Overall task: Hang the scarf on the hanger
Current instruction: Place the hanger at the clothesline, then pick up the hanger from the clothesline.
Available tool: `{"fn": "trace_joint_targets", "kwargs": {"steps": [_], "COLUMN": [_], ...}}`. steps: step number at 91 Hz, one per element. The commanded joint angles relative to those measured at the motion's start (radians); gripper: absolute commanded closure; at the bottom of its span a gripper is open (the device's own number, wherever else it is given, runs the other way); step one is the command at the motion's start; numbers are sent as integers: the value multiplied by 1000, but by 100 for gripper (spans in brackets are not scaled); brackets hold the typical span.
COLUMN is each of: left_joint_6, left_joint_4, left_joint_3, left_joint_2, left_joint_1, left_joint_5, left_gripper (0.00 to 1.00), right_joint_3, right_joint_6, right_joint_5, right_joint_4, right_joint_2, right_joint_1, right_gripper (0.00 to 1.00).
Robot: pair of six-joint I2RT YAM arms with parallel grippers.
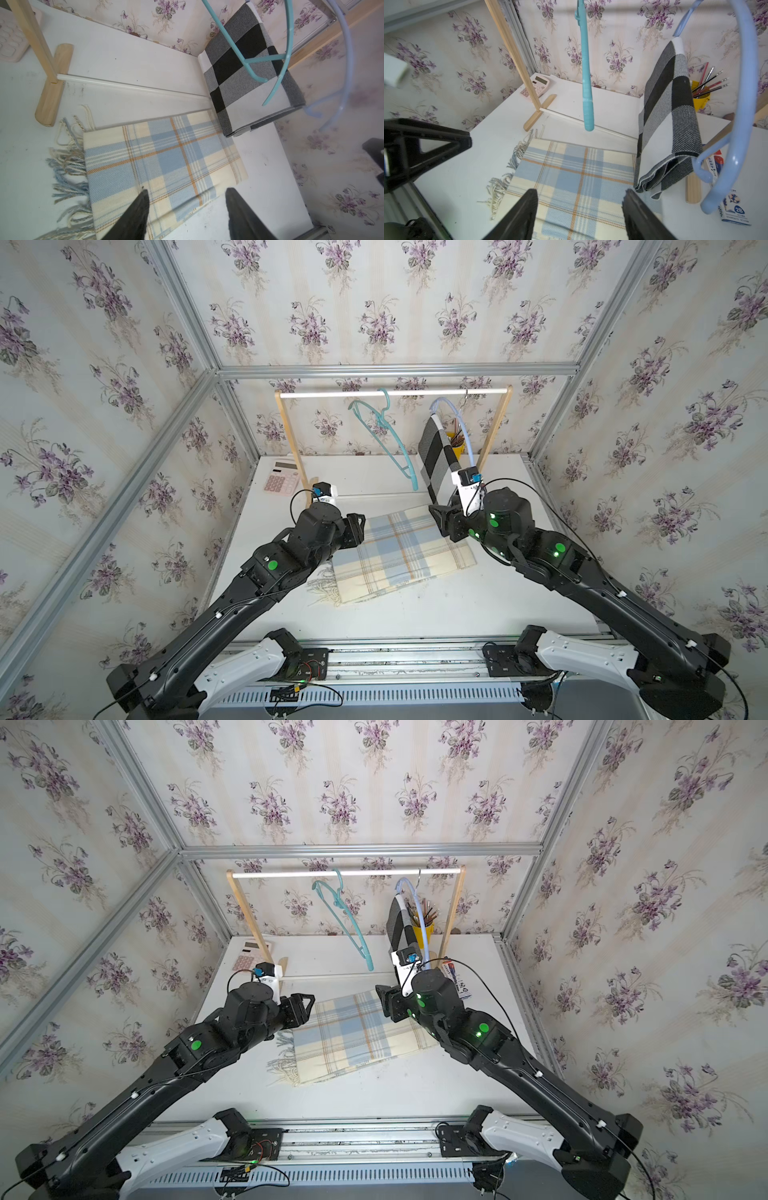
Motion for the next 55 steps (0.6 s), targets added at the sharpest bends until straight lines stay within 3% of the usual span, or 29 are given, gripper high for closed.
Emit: {"fn": "trace_joint_targets", "kwargs": {"steps": [1, 32, 55], "left_joint_6": [18, 7, 34], "left_joint_4": [-45, -43, -36], "left_joint_3": [9, -145, -192], "left_joint_2": [17, -86, -104], "left_joint_1": [1, 1, 1], "left_joint_5": [-71, -32, -4], "left_gripper": [40, 41, 41], "right_joint_3": [-8, 214, 434], "right_joint_6": [-48, -80, -190], "right_joint_5": [44, -37, -91], "right_joint_4": [249, 371, 274], "right_joint_2": [55, 347, 559], "right_joint_1": [-9, -93, -149], "right_gripper": [29, 25, 28]}}
